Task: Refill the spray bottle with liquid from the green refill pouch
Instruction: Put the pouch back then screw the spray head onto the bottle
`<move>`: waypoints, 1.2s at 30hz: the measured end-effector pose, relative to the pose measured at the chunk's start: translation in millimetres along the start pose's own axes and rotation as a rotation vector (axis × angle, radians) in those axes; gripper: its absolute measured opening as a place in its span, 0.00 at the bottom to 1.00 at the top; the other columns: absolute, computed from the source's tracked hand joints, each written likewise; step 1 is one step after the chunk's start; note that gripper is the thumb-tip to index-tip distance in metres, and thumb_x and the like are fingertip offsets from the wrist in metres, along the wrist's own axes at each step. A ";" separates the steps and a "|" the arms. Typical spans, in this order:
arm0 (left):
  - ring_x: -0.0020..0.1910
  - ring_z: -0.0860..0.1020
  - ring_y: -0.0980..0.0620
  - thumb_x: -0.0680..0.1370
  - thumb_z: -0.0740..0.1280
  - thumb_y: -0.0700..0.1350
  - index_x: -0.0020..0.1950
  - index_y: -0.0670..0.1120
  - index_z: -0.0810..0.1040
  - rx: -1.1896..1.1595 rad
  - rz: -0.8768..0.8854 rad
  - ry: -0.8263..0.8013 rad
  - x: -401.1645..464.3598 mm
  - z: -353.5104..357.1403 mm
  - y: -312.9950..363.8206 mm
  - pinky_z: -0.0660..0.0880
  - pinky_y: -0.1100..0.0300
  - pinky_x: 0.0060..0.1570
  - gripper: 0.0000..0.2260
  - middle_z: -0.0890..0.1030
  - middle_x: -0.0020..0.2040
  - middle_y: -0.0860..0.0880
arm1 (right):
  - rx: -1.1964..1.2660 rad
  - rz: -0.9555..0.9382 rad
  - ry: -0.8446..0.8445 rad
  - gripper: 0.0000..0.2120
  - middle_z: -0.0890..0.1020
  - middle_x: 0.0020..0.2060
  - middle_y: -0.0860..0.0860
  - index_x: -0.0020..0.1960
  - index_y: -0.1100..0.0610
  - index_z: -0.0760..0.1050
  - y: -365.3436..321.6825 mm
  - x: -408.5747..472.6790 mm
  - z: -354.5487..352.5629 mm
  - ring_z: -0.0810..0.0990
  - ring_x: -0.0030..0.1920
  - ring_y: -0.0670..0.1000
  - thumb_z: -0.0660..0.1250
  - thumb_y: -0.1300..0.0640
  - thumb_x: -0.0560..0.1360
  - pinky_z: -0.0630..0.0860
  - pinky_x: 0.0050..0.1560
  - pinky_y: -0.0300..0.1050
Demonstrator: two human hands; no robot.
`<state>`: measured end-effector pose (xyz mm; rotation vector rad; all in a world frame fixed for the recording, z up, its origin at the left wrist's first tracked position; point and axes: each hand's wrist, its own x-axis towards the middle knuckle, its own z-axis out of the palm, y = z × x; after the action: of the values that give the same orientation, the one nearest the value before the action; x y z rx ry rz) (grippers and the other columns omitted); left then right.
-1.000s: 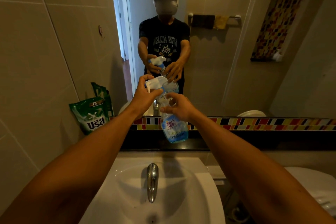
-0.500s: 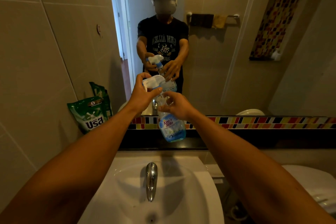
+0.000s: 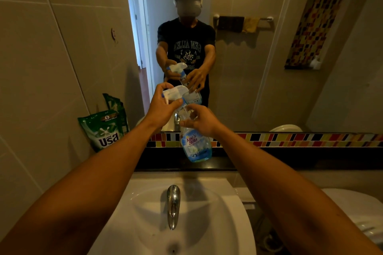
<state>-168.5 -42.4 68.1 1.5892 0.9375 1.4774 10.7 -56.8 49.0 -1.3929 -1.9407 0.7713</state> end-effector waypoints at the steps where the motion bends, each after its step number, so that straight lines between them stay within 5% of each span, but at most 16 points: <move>1: 0.57 0.80 0.42 0.74 0.74 0.38 0.62 0.53 0.68 0.009 -0.010 -0.007 0.5 -0.6 -0.1 0.81 0.62 0.43 0.22 0.76 0.62 0.41 | 0.001 0.007 0.004 0.29 0.80 0.48 0.44 0.73 0.56 0.72 0.7 0.0 0.1 0.81 0.48 0.47 0.77 0.50 0.75 0.78 0.46 0.41; 4: 0.57 0.80 0.44 0.75 0.73 0.37 0.64 0.51 0.68 0.002 -0.021 0.003 -0.6 0.5 1.9 0.80 0.64 0.42 0.22 0.76 0.62 0.42 | -0.007 0.000 0.012 0.31 0.80 0.49 0.46 0.74 0.56 0.71 -0.1 -0.6 -0.1 0.82 0.51 0.51 0.77 0.49 0.75 0.80 0.50 0.45; 13: 0.53 0.80 0.48 0.75 0.74 0.36 0.66 0.45 0.66 0.019 0.010 -0.001 0.4 1.8 4.3 0.80 0.65 0.40 0.25 0.75 0.62 0.41 | -0.021 -0.013 0.007 0.30 0.77 0.45 0.40 0.74 0.56 0.71 -2.5 -0.2 -2.1 0.79 0.45 0.43 0.76 0.52 0.76 0.75 0.44 0.36; 20: 0.55 0.78 0.48 0.74 0.74 0.38 0.67 0.47 0.65 0.036 -0.018 0.023 1.7 0.2 -4.5 0.79 0.65 0.42 0.27 0.73 0.60 0.45 | 0.006 -0.037 -0.011 0.29 0.77 0.47 0.41 0.74 0.56 0.71 -4.3 -0.5 2.1 0.79 0.46 0.44 0.76 0.52 0.77 0.79 0.52 0.46; 25: 0.54 0.80 0.47 0.72 0.77 0.40 0.62 0.51 0.68 0.010 0.008 0.046 2.4 -0.6 -4.9 0.81 0.60 0.44 0.25 0.76 0.58 0.47 | 0.038 -0.046 -0.013 0.28 0.78 0.47 0.41 0.73 0.56 0.72 -6.4 1.4 4.0 0.79 0.45 0.43 0.76 0.52 0.76 0.75 0.43 0.37; 29: 0.56 0.81 0.42 0.69 0.79 0.43 0.59 0.57 0.72 -0.015 -0.039 0.015 2.3 -7.6 -5.8 0.83 0.45 0.49 0.24 0.78 0.60 0.43 | 0.064 -0.044 -0.037 0.26 0.83 0.51 0.50 0.70 0.55 0.75 -7.0 -0.7 4.6 0.84 0.51 0.52 0.77 0.51 0.75 0.83 0.53 0.52; 33: 0.57 0.81 0.43 0.72 0.77 0.39 0.59 0.57 0.72 -0.021 -0.059 -0.043 1.8 -10.0 -2.3 0.83 0.50 0.47 0.23 0.77 0.59 0.48 | 0.143 -0.023 -0.058 0.25 0.86 0.53 0.55 0.66 0.51 0.78 -4.4 -3.9 5.0 0.86 0.54 0.57 0.79 0.49 0.72 0.84 0.58 0.63; 36: 0.57 0.79 0.43 0.72 0.76 0.38 0.61 0.54 0.71 -0.023 -0.068 -0.085 2.4 -10.6 -0.3 0.82 0.50 0.48 0.24 0.76 0.59 0.48 | 0.226 -0.014 -0.080 0.20 0.86 0.55 0.60 0.64 0.52 0.79 -4.8 -6.0 0.8 0.86 0.56 0.61 0.78 0.57 0.74 0.84 0.59 0.61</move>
<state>-179.0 -39.6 69.4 1.5762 0.9135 1.3587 8.8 -63.9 51.2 -1.2274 -1.8552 1.0195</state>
